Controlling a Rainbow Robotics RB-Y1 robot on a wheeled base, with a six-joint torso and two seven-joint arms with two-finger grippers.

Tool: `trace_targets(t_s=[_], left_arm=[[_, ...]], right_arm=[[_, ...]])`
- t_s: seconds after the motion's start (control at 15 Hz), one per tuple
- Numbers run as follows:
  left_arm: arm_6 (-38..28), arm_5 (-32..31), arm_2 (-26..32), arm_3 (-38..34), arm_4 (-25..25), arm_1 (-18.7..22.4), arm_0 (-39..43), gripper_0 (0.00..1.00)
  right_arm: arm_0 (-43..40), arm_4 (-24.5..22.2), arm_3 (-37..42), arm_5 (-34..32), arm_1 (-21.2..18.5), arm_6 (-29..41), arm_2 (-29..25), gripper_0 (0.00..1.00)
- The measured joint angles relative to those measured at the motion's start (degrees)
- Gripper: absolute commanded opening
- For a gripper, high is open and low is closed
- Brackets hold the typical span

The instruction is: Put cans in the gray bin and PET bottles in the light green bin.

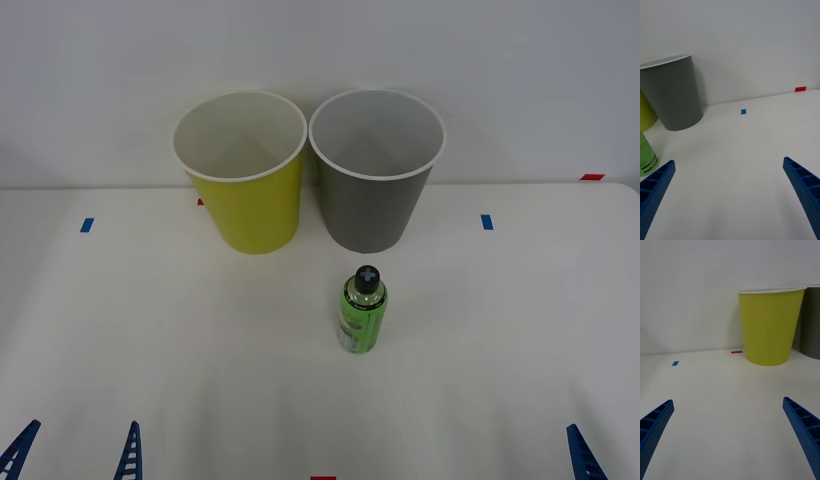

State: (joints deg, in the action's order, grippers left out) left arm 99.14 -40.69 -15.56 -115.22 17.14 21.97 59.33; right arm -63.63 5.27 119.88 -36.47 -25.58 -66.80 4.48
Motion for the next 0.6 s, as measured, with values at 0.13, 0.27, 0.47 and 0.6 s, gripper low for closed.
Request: trace_targets(t_s=[0.13, 0.27, 0.47, 0.6], left_arm=[[0.0, 0.0, 0.0, 0.0, 0.0, 0.0, 0.0, 1.00], [0.0, 0.0, 0.0, 0.0, 0.0, 0.0, 0.0, 1.00], [0.0, 0.0, 0.0, 0.0, 0.0, 0.0, 0.0, 1.00], [0.0, 0.0, 0.0, 0.0, 0.0, 0.0, 0.0, 1.00]], right_arm=[[0.0, 0.0, 0.0, 0.0, 0.0, 0.0, 0.0, 1.00], [0.0, 0.0, 0.0, 0.0, 0.0, 0.0, 0.0, 1.00], [0.0, 0.0, 0.0, 0.0, 0.0, 0.0, 0.0, 1.00], [0.0, 0.0, 0.0, 0.0, 0.0, 0.0, 0.0, 1.00]])
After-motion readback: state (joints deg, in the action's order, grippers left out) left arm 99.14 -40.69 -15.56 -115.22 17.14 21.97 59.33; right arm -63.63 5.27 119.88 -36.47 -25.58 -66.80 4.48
